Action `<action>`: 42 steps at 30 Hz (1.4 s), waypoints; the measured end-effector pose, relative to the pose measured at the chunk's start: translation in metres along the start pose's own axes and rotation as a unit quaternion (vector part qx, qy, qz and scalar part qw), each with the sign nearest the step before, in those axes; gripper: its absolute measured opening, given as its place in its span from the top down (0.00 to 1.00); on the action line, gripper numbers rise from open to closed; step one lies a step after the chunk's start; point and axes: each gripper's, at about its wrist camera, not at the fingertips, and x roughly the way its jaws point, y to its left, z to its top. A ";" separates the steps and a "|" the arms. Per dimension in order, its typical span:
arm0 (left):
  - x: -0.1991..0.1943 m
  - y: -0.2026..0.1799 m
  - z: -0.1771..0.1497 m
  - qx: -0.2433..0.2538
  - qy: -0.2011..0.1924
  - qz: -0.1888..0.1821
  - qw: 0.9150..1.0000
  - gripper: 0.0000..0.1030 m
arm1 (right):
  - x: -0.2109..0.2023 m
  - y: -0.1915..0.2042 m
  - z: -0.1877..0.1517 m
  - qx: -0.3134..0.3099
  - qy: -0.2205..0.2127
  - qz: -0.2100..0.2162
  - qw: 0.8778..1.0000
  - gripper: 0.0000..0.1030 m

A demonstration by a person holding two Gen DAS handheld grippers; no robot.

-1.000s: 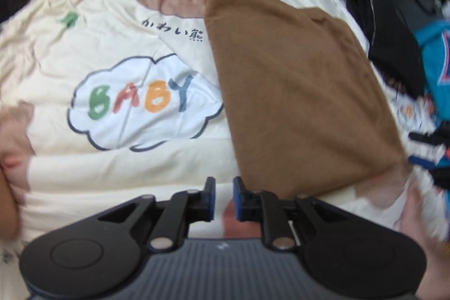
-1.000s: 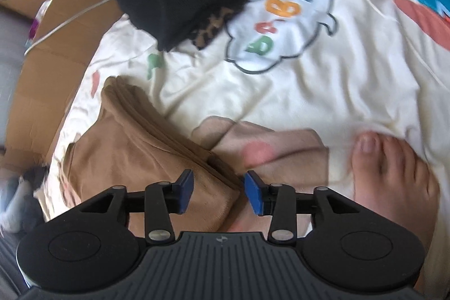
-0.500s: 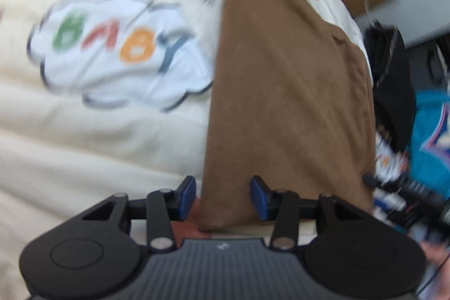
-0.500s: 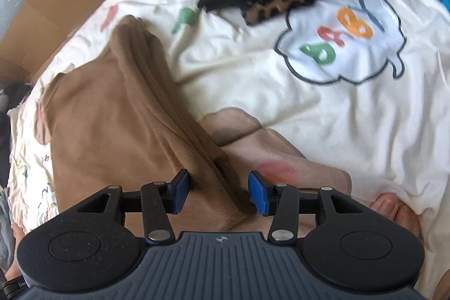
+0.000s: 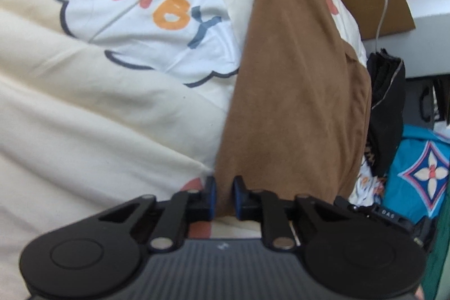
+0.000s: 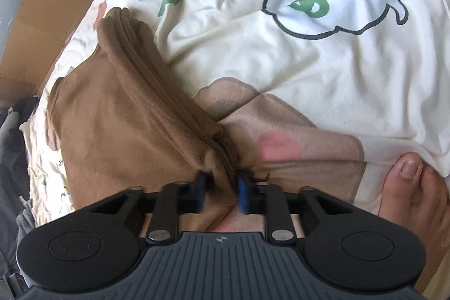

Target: Fold clothes

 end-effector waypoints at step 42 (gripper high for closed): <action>-0.003 -0.040 0.023 0.145 0.089 0.203 0.964 0.92 | -0.026 0.022 -0.059 -0.061 0.053 -0.064 0.995 0.76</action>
